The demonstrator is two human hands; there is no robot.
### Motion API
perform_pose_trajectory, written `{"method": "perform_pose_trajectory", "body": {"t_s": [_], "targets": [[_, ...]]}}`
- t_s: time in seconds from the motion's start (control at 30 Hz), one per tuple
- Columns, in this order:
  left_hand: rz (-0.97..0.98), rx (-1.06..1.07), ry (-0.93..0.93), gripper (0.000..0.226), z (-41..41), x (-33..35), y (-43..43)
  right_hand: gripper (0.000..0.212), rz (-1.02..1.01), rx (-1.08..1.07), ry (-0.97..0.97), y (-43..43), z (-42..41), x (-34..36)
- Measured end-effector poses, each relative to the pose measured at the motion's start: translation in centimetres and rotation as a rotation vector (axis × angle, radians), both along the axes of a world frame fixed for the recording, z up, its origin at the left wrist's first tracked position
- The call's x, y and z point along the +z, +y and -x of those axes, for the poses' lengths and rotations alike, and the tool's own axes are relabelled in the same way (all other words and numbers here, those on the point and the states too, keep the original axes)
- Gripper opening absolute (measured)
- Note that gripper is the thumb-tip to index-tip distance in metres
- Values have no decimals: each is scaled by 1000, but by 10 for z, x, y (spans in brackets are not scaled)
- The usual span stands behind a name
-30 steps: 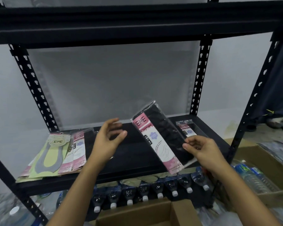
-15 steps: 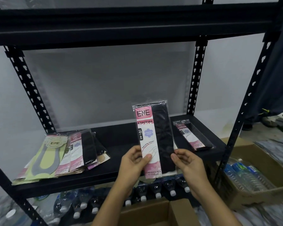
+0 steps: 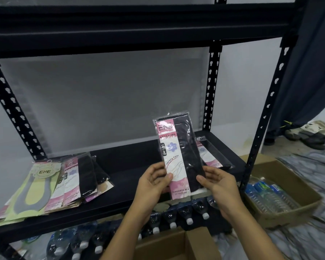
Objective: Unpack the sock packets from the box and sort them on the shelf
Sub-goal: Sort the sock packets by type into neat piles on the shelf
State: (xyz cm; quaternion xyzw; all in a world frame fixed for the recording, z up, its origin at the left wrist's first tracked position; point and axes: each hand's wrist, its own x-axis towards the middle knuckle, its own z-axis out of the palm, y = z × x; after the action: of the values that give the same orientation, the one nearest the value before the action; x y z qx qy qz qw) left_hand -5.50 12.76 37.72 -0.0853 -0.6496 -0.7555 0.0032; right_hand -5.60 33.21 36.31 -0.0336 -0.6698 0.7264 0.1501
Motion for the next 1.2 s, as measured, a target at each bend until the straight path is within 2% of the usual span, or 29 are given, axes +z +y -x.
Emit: {"method": "perform_pose_trajectory", "body": {"t_s": [0.13,0.3,0.47,0.83,1.03,1.2], "targets": [[44,39,-16,48,4,-12,4,29,-61,-74,-71,38,25,4],[116,55,-28,35,13,-23,15,33,-158,-169,-125,79,63,2],[124,41,-46,33,22,-31,28,29,-196,-236,-199,98,100,-8],[144,62,-48,31,41,-46,26,18,-412,-339,-332,126,158,-26],[186,80,-33,28,40,-62,24,16,-539,-382,-358,125,168,-39],[199,63,-25,29,37,-67,20,14,-565,-448,-341,117,163,-47]]}}
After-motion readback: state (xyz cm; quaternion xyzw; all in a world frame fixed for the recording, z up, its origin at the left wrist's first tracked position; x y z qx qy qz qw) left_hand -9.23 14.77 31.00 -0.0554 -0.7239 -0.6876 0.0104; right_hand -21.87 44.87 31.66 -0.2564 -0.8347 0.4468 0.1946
